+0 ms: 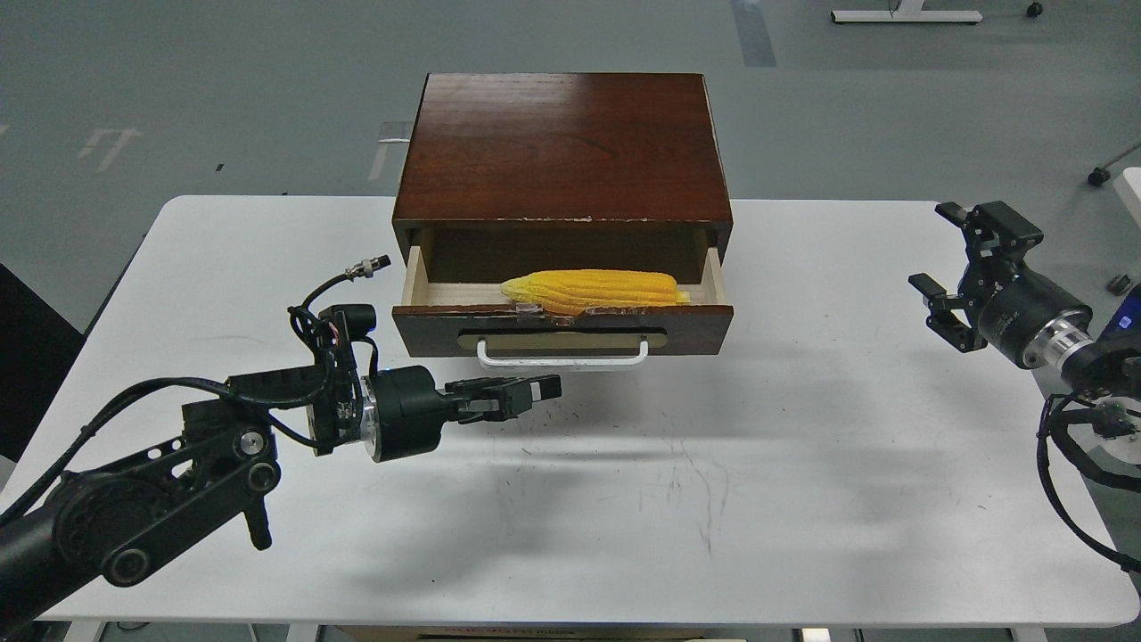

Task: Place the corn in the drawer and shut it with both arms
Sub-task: 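Push the drawer front inward with the left gripper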

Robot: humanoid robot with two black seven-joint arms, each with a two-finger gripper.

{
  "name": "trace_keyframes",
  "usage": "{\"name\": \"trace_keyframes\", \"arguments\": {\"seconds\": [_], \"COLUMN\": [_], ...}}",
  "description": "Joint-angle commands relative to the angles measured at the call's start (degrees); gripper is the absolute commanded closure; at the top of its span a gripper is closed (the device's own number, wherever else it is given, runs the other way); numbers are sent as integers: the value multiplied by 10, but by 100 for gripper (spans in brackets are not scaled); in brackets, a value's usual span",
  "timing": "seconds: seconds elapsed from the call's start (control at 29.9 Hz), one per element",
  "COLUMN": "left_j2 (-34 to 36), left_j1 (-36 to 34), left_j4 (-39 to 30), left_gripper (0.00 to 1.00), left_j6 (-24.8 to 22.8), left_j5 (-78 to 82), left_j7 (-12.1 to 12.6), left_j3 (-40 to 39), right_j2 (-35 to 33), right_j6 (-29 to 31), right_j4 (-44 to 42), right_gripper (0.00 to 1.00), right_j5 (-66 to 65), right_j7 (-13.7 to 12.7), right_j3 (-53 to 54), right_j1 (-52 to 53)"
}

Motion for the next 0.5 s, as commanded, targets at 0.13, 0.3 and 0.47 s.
{"name": "trace_keyframes", "arguments": {"seconds": [0.13,0.3,0.47], "left_j2": [0,0,0], "left_j1": [-1,-1,-3], "left_j4": [0,1,2], "left_gripper": [100,100,100], "left_j6": [-6,-5,-1], "left_j5": [-18,-23,-23], "left_j7": [0,0,1], "left_j3": [-1,-1,-3], "right_j2": [1,0,1], "right_j6": [0,0,0], "right_j4": [0,0,0], "right_gripper": [4,4,4], "right_j5": [0,0,0], "right_j7": [0,0,0], "right_j3": [0,0,0], "right_j1": [-1,-3,-6]}}
